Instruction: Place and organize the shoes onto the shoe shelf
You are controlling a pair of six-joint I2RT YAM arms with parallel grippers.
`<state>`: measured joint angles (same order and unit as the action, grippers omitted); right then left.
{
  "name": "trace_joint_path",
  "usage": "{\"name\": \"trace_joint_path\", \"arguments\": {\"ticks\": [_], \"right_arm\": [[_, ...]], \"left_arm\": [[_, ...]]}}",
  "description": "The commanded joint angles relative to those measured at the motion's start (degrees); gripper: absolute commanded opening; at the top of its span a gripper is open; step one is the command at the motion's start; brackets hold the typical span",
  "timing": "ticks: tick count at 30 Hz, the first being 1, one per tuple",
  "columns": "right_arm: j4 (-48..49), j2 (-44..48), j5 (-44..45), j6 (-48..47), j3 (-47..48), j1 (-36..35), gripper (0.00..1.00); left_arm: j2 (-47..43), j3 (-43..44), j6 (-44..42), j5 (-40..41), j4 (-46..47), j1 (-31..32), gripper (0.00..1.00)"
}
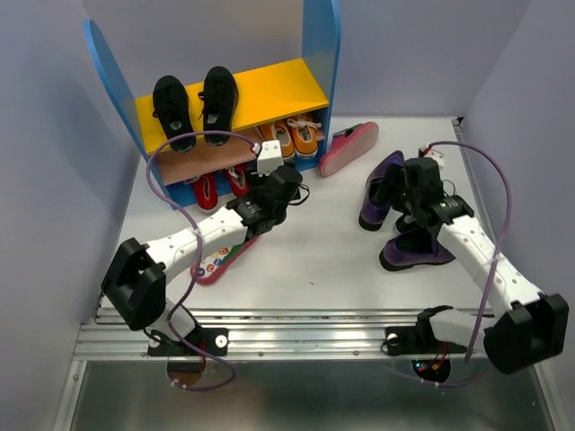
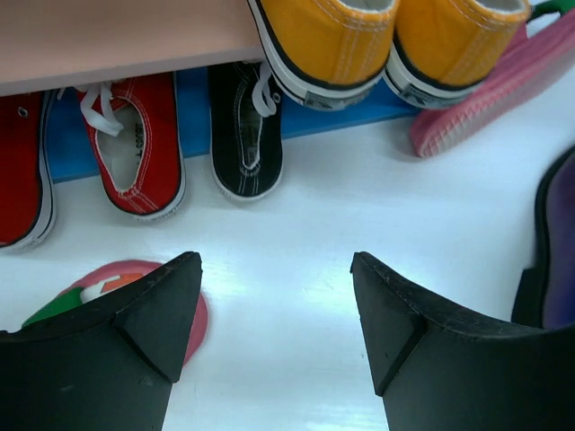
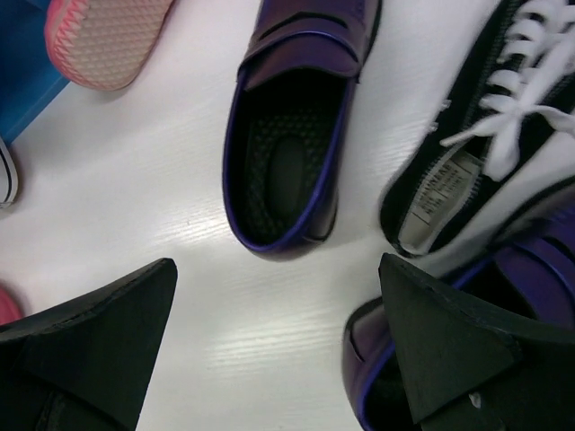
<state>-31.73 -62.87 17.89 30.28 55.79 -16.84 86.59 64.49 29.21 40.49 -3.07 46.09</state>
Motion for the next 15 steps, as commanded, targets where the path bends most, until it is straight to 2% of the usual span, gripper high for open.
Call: {"name": "trace_joint_path", "arguments": {"ticks": [1, 8, 15], "right_arm": [[8.16, -9.7, -4.09, 1.97, 6.6, 0.32, 1.0], [11.42, -31.91, -7.77, 2.94, 23.2, 0.32, 1.0], [12.39, -49.0, -15.07, 2.5, 38.33, 0.32, 1.0]], "left_arm": [[-6.59, -0.15, 2.16, 0.91, -6.5, 1.11, 0.79], [-15.11, -1.21, 4.27, 2.22, -12.57, 1.11, 0.79], [-19.43, -1.56, 5.59, 2.66, -15.47, 0.94, 0.79]]}}
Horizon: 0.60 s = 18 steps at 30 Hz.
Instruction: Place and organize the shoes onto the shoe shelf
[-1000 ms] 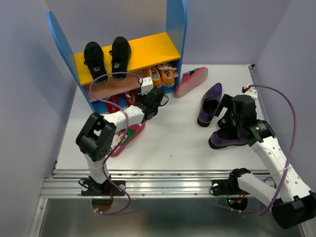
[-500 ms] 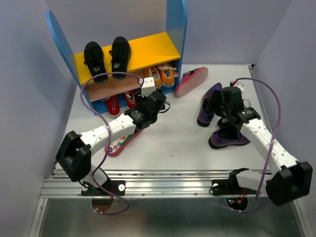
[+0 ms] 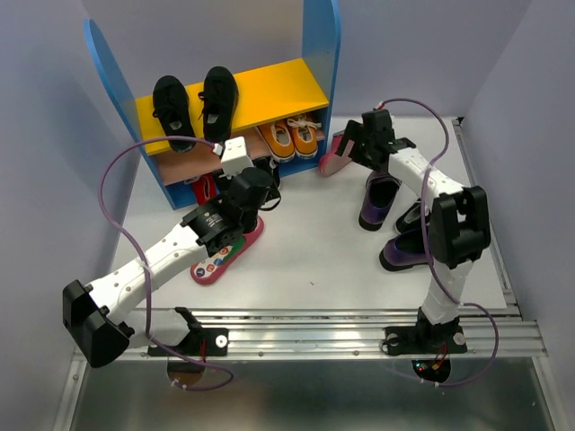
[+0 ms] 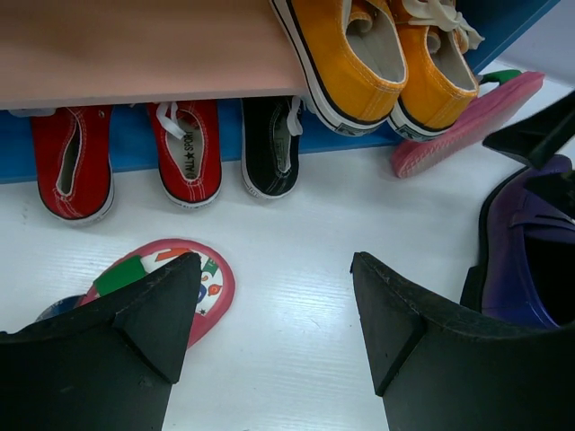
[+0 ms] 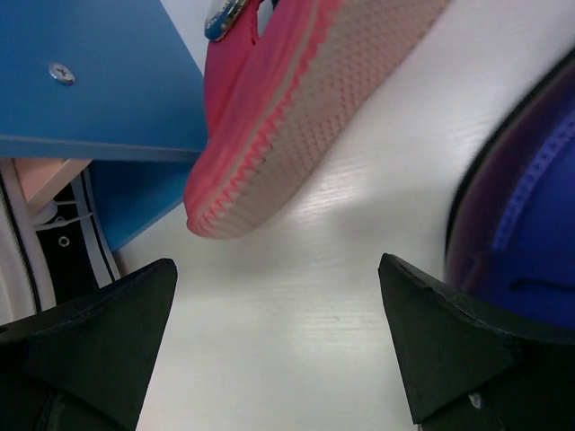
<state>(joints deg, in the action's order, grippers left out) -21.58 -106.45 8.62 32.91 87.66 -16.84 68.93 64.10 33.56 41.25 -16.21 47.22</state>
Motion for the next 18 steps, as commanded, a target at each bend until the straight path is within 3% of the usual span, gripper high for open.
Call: {"name": "trace_joint_path", "arguments": {"ticks": [1, 10, 18], "right_arm": [[2.25, -6.82, -6.42, -0.99, 8.82, -0.29, 1.0], [-0.21, -15.26, -7.21, -4.78, 14.38, -1.44, 1.0], [1.02, -16.15, -7.83, -5.83, 15.61, -1.44, 1.0]], "left_arm": [[-2.3, -1.25, 1.24, 1.73, -2.51, -0.29, 0.79], [-2.57, -1.78, 1.77, 1.37, -2.87, -0.29, 0.79], [-1.6, -1.08, 1.68, 1.02, -2.43, -0.29, 0.79]]}}
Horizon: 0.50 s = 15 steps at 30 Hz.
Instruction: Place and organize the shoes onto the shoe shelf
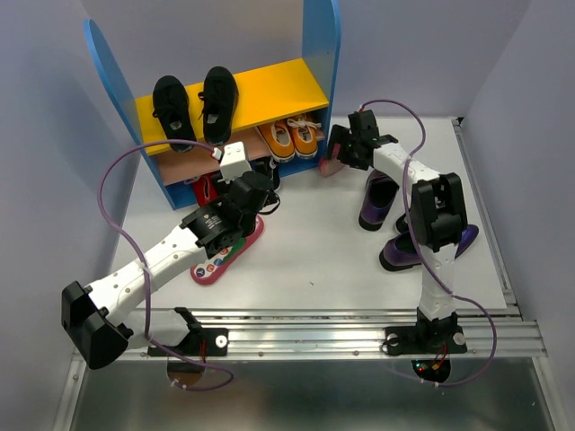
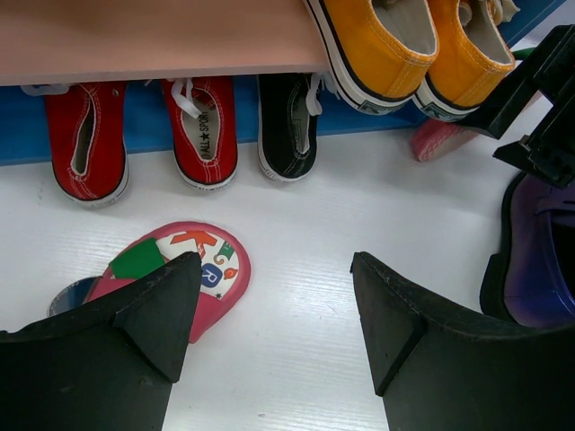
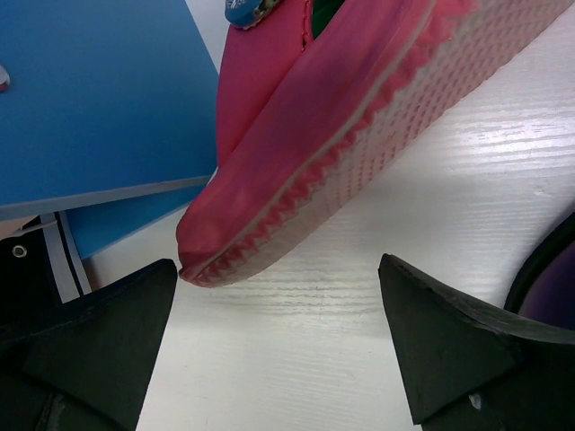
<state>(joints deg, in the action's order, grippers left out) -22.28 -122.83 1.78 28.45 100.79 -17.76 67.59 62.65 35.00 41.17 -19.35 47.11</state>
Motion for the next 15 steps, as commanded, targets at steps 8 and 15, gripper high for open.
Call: {"name": "trace_joint_path", "arguments": {"ticks": [8, 15], "right_arm": [[-0.83, -2.77, 5.32, -2.25, 2.31, -0.52, 1.0], [-1.27, 2.14, 16.4, -4.54, -4.18, 0.7, 1.0]], "left_arm": [[1.31, 1.24, 0.07, 0.85, 0.63, -0.18, 0.79], [1.93, 1.95, -0.46, 0.58, 0.63, -0.18, 0.79]]}}
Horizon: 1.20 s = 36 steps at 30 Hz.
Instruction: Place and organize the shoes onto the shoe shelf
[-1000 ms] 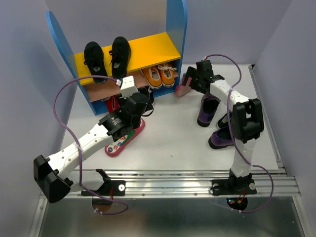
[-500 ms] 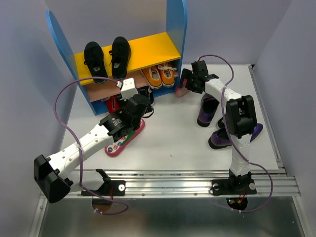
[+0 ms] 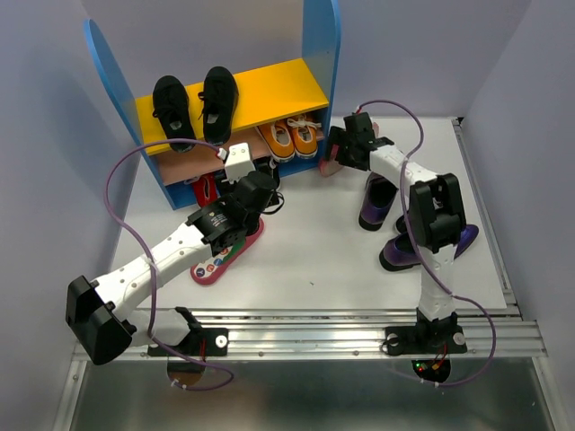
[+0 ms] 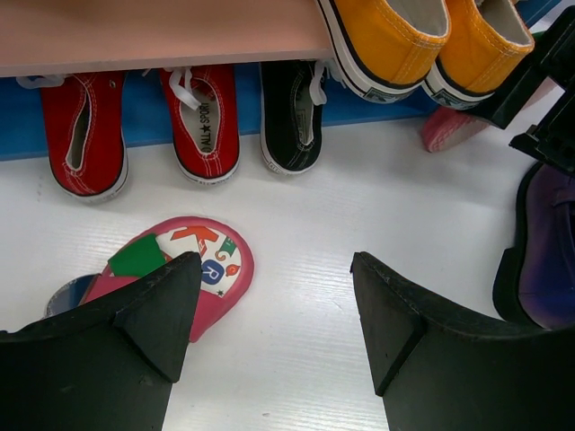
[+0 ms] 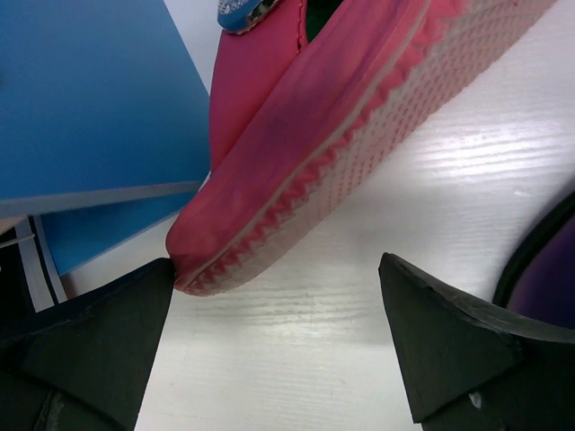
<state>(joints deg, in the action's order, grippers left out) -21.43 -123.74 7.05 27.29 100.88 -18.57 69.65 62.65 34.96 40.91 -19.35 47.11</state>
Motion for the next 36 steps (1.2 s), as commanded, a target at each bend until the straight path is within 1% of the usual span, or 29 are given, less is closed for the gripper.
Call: {"name": "trace_joint_path", "arguments": {"ticks": [1, 5, 10, 18, 22, 23, 25, 27, 29, 30, 32, 33, 36], "right_arm": [[-2.12, 3.85, 11.58, -3.21, -5.16, 3.08, 1.0], [-2.21, 6.41, 11.93, -3.38, -7.89, 7.13, 1.0], [-3.0, 7.2, 12.55, -3.47, -8.16, 10.21, 1.0], [-5.55, 10.01, 10.53, -2.59, -6.04, 10.22, 1.0], [-5.73, 15.36, 11.05, -1.71, -8.33, 10.22, 1.0], [-5.9, 17.9, 12.1, -1.19, -9.03, 10.22, 1.0], [-6.43, 20.63, 13.42, -0.49, -10.78, 10.91, 1.0], [-6.96, 25.03, 13.17, 1.88, -15.0, 13.02, 1.0], [-6.96, 28.36, 11.06, 5.13, -20.88, 15.92, 1.0], [-6.96, 31.43, 10.97, 5.93, -22.81, 16.54, 1.0], [-7.05, 34.26, 11.67, 7.51, -26.51, 17.16, 1.0], [-7.05, 36.79, 12.19, 7.86, -29.92, 17.16, 1.0], [-7.13, 39.89, 13.51, 9.27, -35.64, 18.65, 0.98]], "left_arm": [[-0.13, 1.86, -0.42, 0.84, 0.72, -0.18, 0.79], [-0.21, 1.77, -0.59, 0.4, 1.25, -0.18, 0.79], [-0.39, 1.68, -1.03, 0.23, 1.42, -0.18, 0.79], [-0.3, 2.21, -2.09, -1.0, 2.48, -0.18, 0.79], [0.14, 2.74, -2.7, -2.23, 2.92, -0.18, 0.79], [0.05, 2.82, -2.97, -2.41, 3.09, -0.18, 0.79], [0.05, 3.09, -3.14, -2.93, 3.18, -0.18, 0.79], [-0.3, 3.18, -3.32, -3.11, 3.36, -0.18, 0.79], [-0.65, 2.74, -3.41, -3.9, 3.71, -0.18, 0.79], [-0.74, 2.65, -3.41, -4.51, 3.97, -0.18, 0.79], [-1.0, 2.21, -4.11, -5.39, 4.85, -0.18, 0.79], [-0.92, 2.12, -4.28, -5.83, 5.11, -0.18, 0.79], [-0.83, 1.95, -5.08, -6.27, 5.47, -0.18, 0.79]]}}
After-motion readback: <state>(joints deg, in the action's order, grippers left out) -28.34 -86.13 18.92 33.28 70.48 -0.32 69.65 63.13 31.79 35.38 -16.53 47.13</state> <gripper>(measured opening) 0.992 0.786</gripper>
